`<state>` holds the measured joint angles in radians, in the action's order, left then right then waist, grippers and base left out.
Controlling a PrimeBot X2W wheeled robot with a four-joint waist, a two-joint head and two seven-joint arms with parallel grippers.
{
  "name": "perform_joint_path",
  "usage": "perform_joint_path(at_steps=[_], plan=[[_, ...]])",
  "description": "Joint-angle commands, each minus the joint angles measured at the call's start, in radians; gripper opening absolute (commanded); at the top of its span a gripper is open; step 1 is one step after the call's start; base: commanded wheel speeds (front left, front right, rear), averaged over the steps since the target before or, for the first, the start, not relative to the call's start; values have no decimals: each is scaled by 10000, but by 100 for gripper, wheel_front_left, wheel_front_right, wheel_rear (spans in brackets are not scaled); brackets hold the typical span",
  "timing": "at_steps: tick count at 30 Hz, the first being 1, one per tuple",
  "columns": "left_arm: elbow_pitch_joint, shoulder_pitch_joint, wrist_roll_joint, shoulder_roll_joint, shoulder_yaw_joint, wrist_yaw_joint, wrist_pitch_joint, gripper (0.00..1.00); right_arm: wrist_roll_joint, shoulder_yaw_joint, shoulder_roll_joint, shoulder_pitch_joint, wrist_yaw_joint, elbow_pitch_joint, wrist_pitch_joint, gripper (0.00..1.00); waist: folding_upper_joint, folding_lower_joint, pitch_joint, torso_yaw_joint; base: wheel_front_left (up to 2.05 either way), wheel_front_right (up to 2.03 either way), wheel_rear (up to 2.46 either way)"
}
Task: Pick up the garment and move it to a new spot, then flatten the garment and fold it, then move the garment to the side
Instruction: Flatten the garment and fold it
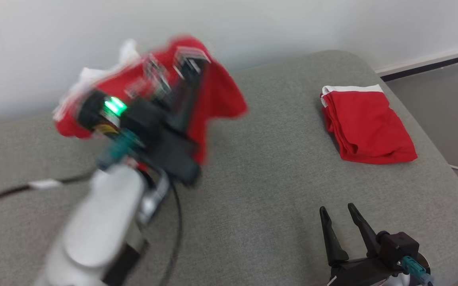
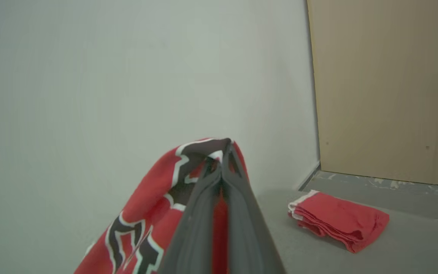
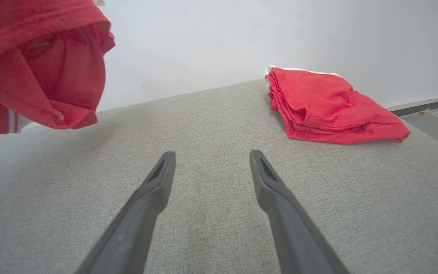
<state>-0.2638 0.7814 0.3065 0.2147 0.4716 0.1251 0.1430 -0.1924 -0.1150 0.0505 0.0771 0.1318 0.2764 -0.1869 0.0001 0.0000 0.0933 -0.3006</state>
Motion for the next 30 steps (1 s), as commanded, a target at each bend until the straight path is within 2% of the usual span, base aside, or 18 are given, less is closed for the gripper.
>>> perform_joint_path(at_steps=[1,4,5,6,7,10,12,17,19,22,24,28,30], plan=[[-189,-563,310,-141,652,50,-84,0,-81,-20,-3,21,-24,35,-73,100,-1,0,122,116,0,0,0],[-741,-1290,1213,-393,1962,40,-305,0,-98,-80,-3,121,-24,33,-80,100,-1,0,218,201,0,0,0],[-916,-1527,1590,-534,2398,42,-405,13,-97,-61,-2,152,-24,27,-87,100,-1,0,255,245,0,0,0],[-1030,-1694,1942,-620,2813,42,-458,85,-86,-73,-3,191,-24,29,-92,100,-1,0,281,277,0,0,0],[-1168,-1904,2424,-727,3135,40,-542,100,-63,-59,-2,216,-24,33,-88,100,-1,0,307,327,0,0,0],[-1325,-2285,3614,-812,3688,40,-536,100,-21,-5,0,240,-24,67,-87,100,-1,0,356,459,0,0,0],[-1354,-2332,3944,-760,3743,40,-515,100,-11,-5,-3,233,-24,86,-90,100,-1,0,362,505,0,0,0],[-1604,-2401,5339,-416,2766,-8,-430,100,6,-18,-3,170,-24,148,-92,100,-1,0,293,669,0,0,0],[-1605,-2315,5687,-134,2217,-265,-417,100,9,-27,-2,154,-24,160,-83,100,-1,0,257,680,0,0,0],[-1832,-2205,5965,462,1443,-1118,-536,100,-14,-87,-5,168,-24,139,-48,100,-1,0,242,631,0,0,0],[-1988,-2083,6014,698,1131,-1508,-684,100,-31,-105,0,218,-24,135,-45,100,-1,0,287,559,0,0,0],[-2614,-1742,6236,1054,830,-1853,-1195,100,-49,-146,-5,348,-24,74,-60,100,-1,0,518,361,0,0,0],[-3015,-1448,6307,1056,838,-1868,-1535,100,-59,-214,-6,433,-24,54,-55,100,-1,0,681,201,0,0,0]])
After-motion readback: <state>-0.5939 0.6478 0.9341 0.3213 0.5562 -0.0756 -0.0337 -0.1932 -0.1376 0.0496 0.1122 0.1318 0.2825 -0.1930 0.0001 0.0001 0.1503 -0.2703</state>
